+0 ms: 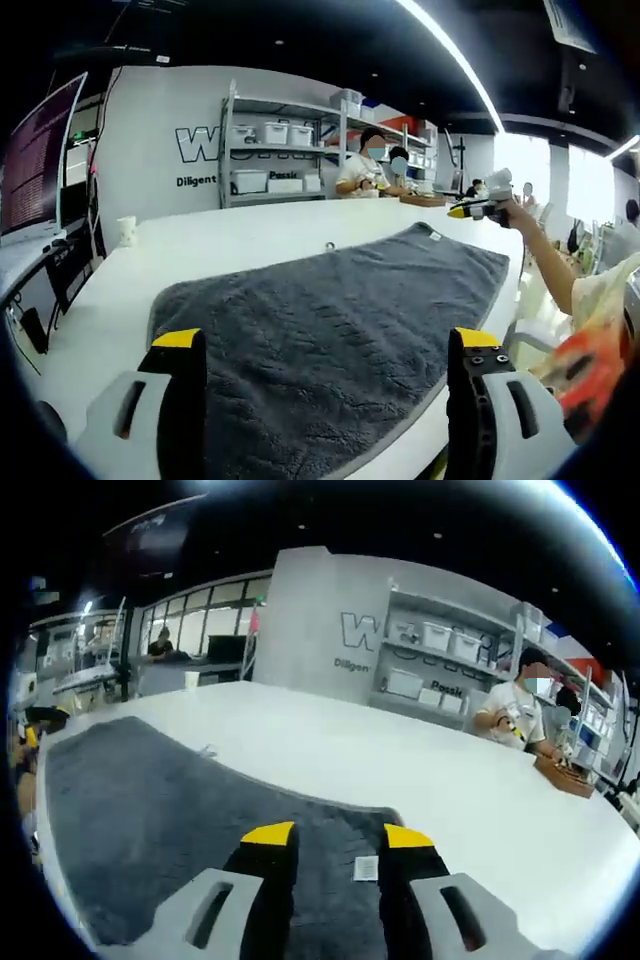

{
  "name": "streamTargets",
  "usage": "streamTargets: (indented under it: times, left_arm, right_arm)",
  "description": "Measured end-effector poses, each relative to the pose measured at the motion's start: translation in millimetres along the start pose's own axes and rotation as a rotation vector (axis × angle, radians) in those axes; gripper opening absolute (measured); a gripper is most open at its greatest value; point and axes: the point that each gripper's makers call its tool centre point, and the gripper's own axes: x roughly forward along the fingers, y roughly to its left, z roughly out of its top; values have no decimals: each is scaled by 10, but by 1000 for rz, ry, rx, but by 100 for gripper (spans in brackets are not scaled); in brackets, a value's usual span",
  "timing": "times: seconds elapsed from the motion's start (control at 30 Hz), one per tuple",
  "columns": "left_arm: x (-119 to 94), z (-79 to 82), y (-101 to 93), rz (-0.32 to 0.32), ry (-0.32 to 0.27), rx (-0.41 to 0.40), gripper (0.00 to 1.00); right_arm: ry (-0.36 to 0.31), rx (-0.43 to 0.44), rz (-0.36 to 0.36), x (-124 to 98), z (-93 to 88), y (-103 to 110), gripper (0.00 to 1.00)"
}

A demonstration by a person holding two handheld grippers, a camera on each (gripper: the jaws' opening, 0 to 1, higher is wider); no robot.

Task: Open the folded towel by lifting each exposed corner and separating the folded layers until the towel lies flat within the target outline without major curled edges

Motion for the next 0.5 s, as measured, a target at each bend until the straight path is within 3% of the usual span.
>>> streamTargets:
  times: [0.1,0.37,0.5]
  left_arm:
    - [-1,31,41,14,-19,-14,98]
    - [46,-19,17,-8,-11,-35,96]
    - [73,-13,83,19,-28,-43,93]
  right_arm:
    - [21,-3,-19,178,-39,-114,12]
    - [73,22,-11,684,-231,-208,16]
    - [73,73,-101,867,-285,-393,13]
